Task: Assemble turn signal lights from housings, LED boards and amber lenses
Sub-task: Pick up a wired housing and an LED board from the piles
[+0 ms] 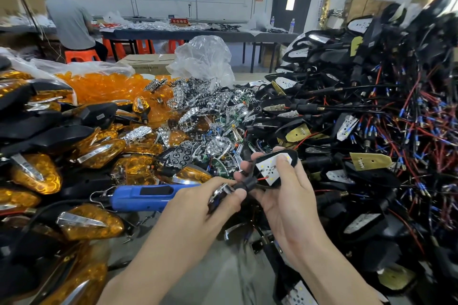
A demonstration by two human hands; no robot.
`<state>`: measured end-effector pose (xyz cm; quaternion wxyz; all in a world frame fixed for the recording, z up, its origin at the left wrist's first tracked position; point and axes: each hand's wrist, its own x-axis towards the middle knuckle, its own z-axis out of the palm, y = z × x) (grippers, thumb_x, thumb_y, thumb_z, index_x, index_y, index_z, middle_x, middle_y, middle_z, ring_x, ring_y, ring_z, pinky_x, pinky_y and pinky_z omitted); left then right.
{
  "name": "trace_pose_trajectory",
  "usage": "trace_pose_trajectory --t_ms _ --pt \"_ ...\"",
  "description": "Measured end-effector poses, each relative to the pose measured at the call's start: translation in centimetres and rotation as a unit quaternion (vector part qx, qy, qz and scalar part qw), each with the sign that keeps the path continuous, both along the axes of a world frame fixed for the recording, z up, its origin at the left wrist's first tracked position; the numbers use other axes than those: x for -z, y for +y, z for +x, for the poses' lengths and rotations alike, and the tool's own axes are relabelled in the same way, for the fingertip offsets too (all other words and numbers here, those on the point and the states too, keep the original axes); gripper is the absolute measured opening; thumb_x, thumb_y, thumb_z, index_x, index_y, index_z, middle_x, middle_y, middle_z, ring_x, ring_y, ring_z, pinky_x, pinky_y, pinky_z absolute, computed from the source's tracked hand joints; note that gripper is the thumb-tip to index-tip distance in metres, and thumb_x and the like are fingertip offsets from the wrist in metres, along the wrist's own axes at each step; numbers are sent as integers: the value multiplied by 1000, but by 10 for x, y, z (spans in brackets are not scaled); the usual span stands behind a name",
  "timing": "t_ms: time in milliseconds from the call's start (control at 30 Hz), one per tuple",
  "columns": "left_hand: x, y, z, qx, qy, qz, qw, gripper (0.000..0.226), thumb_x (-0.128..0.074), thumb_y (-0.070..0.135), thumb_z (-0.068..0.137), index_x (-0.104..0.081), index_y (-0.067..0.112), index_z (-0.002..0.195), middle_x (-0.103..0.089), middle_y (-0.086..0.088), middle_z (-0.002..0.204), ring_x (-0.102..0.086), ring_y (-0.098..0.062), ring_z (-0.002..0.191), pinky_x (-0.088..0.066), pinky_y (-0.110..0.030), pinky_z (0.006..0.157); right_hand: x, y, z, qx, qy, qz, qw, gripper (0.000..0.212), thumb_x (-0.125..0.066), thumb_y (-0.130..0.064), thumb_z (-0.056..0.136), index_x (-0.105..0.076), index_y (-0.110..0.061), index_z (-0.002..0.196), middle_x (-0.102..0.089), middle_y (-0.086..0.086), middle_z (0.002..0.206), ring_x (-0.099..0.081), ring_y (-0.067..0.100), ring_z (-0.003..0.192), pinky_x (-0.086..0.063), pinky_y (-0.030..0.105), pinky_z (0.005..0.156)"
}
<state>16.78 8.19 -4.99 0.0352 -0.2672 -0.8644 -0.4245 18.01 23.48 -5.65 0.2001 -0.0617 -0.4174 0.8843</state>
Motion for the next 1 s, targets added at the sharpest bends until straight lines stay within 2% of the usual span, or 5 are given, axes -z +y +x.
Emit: trace_pose_trajectory --t_ms 267,533,667,767,1000 --pt "3 5 -1 -47 33 -69 996 46 -25 80 74 -52 45 89 -57 45 81 -54 13 62 -31 -19 53 1 -4 -2 -22 -35 14 999 37 -34 -25 111 -49 6 126 -65 34 118 -72 33 86 -60 33 64" --pt "10 13 9 2 23 -28 999 52 -30 83 77 -52 47 107 -67 19 69 -57 1 60 -42 -22 59 -7 -1 0 -32 -12 -67 997 20 -45 -29 108 -59 -15 105 -76 13 89 -77 32 82 -62 35 68" --pt "12 15 12 -32 103 -63 992 54 -21 81 85 -51 45 112 -55 38 71 -54 -1 70 -44 -27 58 -3 0 -5 -7 -41 -65 997 21 -44 -27 108 -59 -14 103 -68 6 72 -68 24 58 -61 36 62" --pt "8 8 10 -84 130 0 988 42 -23 73 93 -53 43 98 -57 29 68 -53 -2 52 -30 -18 46 -2 2 -7 7 -41 -67 997 22 -43 -27 109 -59 -15 102 -68 6 73 -63 18 55 -59 34 56" --pt "2 6 8 -104 8 172 980 30 -41 67 90 -58 43 97 -49 12 50 -38 -4 40 -31 -11 45 4 2 -8 0 -48 -15 999 25 -44 -30 109 -64 -16 101 -67 5 78 -67 21 62 -56 32 51"
